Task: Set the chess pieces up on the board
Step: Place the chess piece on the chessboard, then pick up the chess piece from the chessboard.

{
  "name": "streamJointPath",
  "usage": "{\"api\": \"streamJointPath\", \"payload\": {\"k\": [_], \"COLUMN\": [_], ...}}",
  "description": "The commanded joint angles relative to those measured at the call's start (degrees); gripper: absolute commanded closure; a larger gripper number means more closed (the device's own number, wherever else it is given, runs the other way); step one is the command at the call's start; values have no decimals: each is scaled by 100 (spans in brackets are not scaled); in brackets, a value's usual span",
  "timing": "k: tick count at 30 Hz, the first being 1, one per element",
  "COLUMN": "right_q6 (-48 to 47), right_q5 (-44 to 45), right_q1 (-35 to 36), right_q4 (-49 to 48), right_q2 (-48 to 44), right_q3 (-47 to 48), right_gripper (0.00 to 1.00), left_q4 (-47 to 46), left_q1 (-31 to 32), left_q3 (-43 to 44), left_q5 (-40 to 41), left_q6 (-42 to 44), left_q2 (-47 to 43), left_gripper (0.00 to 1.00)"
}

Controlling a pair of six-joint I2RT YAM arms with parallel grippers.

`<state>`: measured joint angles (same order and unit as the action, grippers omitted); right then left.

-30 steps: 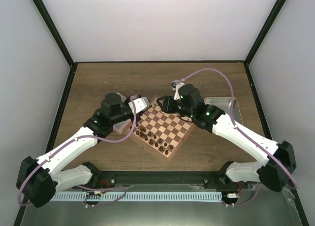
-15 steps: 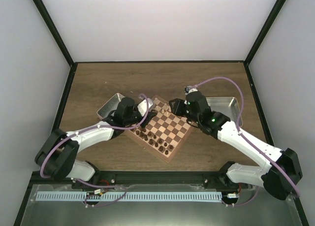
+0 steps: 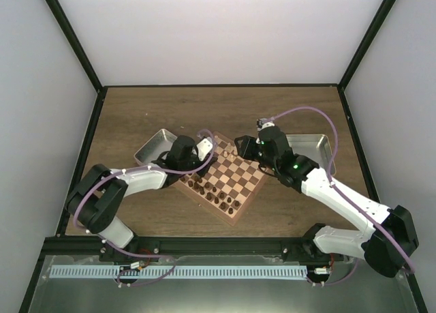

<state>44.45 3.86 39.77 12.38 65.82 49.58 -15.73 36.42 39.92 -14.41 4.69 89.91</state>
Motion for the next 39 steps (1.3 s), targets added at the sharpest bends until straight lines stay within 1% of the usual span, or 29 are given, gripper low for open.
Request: {"api": "streamJointPath", "payload": {"k": [1,4,10,14,18,20,22,24,27,28,31,36,39], "right_q6": [11,16,34,0,-94,-82,-61,-18,8,15,59,129,145], "right_q5": [27,36,23,19,-176,-265,-314,-304,-247,-215,-107,60,146], "right_q1": [-43,-48,-48,-47,-48,-48,-48,-44,-49,-48,-49,-48,-48], "right_q4": [-122,-133,-149,-108,-48,5,10,-7,-21,-17,5,22,23], "right_q2": [-90,-117,-152,-149,-45,34,49,37,-17,-34,-117,-301,-375], "right_q3": [12,-1,-24,-6,40,47,14,-45,-103,-117,-178,-314,-387], "right_gripper": [58,57,57,57,54,54,54,54,54,54,54,54,54], "left_q4": [207,399,570,648,1134,1522,2211,3090,4613,4936,5392,5746,5772], "left_q1": [31,32,31,31,31,22,18,14,14,14,14,14,14], "left_q3": [317,465,634,682,829,898,1166,1587,2544,2773,3076,3317,3415], "left_q5": [68,108,129,153,286,504,611,792,816,851,703,504,427], "left_q6": [80,100,186,138,-51,-324,-492,-783,-1070,-1180,-1244,-1242,-1226], "left_q2": [193,289,485,340,143,44,58,206,706,841,1065,1356,1492], "left_gripper": [79,77,78,77,73,69,67,66,66,67,67,67,67]}}
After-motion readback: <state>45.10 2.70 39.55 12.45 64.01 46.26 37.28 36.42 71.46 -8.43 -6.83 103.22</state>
